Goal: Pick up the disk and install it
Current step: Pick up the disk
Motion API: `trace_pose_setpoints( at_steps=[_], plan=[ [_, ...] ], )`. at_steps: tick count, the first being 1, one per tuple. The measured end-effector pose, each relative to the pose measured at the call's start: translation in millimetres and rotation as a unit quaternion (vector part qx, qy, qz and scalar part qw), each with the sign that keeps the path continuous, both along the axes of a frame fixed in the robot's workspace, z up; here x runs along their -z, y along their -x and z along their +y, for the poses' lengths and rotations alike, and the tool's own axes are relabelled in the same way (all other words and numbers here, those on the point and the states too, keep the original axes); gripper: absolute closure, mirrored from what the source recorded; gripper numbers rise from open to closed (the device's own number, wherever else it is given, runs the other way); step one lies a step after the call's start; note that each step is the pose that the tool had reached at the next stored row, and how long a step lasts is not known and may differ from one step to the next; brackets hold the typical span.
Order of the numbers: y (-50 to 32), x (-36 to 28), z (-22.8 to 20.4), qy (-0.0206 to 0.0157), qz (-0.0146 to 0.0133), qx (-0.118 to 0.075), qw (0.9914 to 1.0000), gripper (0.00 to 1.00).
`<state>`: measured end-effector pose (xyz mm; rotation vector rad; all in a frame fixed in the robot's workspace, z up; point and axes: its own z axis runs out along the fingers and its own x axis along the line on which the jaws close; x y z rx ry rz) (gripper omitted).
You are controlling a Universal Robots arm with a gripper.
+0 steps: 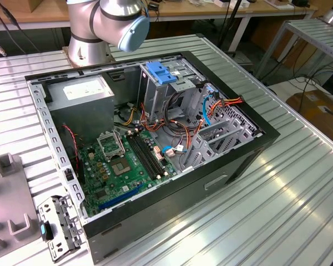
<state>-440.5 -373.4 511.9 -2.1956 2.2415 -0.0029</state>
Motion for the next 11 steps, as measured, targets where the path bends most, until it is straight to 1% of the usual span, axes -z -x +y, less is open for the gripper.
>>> trace_pose_setpoints(
  at_steps=[11],
  plan=[
    [-9.9,0.0,0.0,0.0000,0.0000,0.000,1.00000,0.63]
  ],
)
